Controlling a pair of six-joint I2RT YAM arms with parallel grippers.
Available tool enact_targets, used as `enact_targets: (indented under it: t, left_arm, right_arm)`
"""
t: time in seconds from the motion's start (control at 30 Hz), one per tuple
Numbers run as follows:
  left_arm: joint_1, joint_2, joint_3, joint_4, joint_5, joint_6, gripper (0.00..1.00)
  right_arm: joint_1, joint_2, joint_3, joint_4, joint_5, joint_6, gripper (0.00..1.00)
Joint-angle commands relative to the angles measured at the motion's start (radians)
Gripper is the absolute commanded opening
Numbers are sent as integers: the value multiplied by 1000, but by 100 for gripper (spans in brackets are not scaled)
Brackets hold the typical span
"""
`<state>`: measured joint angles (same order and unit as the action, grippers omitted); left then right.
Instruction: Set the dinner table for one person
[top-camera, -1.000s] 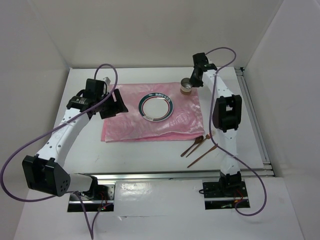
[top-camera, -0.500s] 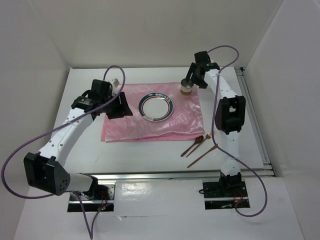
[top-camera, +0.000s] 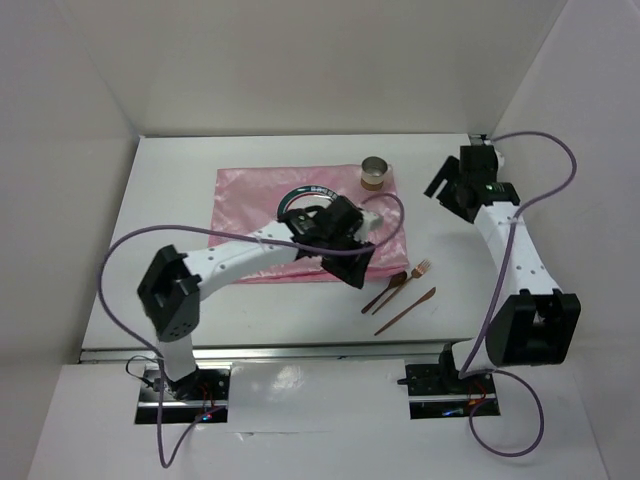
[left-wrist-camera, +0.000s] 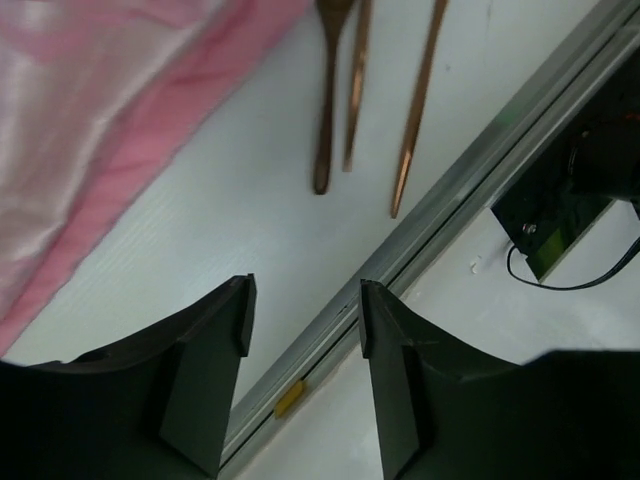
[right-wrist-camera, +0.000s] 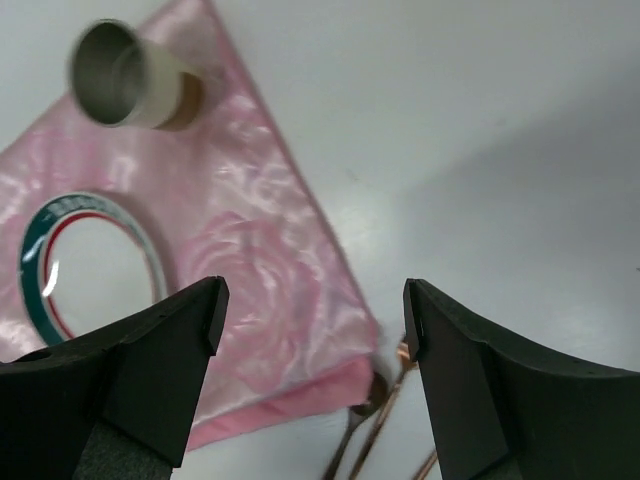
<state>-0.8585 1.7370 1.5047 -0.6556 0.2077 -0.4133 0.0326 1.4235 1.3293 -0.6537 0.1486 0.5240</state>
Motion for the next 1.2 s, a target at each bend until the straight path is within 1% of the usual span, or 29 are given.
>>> enact_targets:
  t: [0.0,0.07,0.13,0.23,0.3,0.4,0.43,0.6,0.7,0.83,0.97,1.0,1.17]
  left_arm:
    - [-92,117,102,34,-31,34,64]
    - [-141,206,140,34,-76,34,66]
    - [-165,261,201,34,-128,34,68]
    - [-185,350,239,45,-163,24,69]
    - [-185,387,239,56,-172,-1,66]
    - [-185,401,239,93,-188,-12,65]
    - [-185,427,249,102,-188,-12,65]
    - [-185,493,293,85,-226,-22,62]
    - [-185,512,313,85,-226,-12,61]
    - [-185,567,350,63,-217,-2,54]
    - [-185,567,350,54,-235,7,43]
    - [-185,567,350,54,-235,7,38]
    - [-185,567,350,33,-269,39,35]
  right_arm:
    - [-83,-93,-149,11,-29,27,83]
    - [-124,-148,-209,20,-52,27,83]
    - [-145,-161,-255,20,-64,36,83]
    - [-157,-182,-265,5,-64,36,83]
    - [-157,-182,-256,-7,-64,36,83]
    - [-157,-182,-255,-7,-64,36,83]
    - [-157,-182,-255,-7,-64,36,83]
    - [-157,-182,-255,-7,-92,27,83]
    - [-157,-182,-255,-7,-92,27,83]
    - [-157,-182,-255,-7,-92,27,83]
    - [-157,-182,-255,-7,-92,27,83]
    - [-157,-182,-255,-7,-92,27,83]
    - [-157,-182,-255,2,-92,27,83]
